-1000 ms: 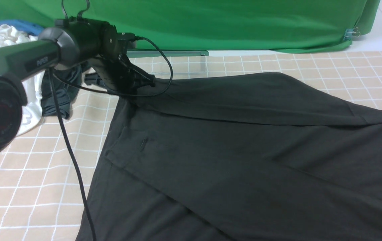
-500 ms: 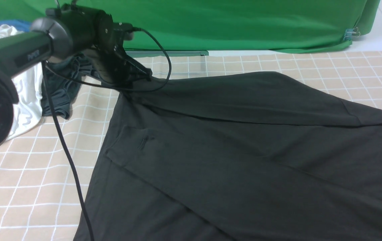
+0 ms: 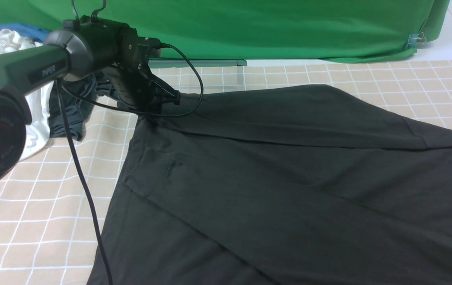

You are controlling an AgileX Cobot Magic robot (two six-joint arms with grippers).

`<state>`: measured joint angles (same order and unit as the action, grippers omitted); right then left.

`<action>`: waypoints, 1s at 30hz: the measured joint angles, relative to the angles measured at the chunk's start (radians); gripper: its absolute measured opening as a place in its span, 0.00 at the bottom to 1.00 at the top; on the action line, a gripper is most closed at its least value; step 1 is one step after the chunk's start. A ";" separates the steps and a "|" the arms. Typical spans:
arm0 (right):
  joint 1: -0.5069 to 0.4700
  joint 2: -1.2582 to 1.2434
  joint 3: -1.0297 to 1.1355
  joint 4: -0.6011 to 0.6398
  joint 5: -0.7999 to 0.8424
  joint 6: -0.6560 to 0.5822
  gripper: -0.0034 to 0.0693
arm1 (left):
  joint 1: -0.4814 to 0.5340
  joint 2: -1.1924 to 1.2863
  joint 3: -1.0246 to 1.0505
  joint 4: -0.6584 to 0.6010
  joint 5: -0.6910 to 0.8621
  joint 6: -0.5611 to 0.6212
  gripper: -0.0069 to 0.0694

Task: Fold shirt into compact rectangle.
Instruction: 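Grab the top left corner of the dark shirt with the left gripper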

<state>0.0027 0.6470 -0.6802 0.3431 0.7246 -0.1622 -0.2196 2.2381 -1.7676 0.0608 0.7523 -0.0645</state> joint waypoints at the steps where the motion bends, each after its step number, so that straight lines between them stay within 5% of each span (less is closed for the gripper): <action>1: 0.000 0.000 0.000 0.000 0.000 0.000 0.16 | 0.000 0.000 0.000 0.000 -0.001 0.001 0.43; 7: 0.000 0.000 0.000 0.000 0.000 -0.001 0.17 | 0.000 0.000 0.000 0.000 -0.005 0.047 0.41; 14: 0.000 0.000 0.000 0.000 0.000 -0.001 0.17 | 0.000 0.000 -0.003 0.010 -0.003 0.093 0.16; 25: 0.000 0.000 0.000 0.000 0.000 -0.001 0.17 | -0.001 0.000 -0.020 0.029 0.014 0.093 0.17; 30: 0.000 0.000 0.000 0.000 0.001 -0.001 0.17 | -0.001 0.000 -0.020 0.029 0.014 0.093 0.30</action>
<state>0.0027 0.6470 -0.6802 0.3431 0.7257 -0.1632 -0.2205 2.2381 -1.7873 0.0901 0.7662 0.0289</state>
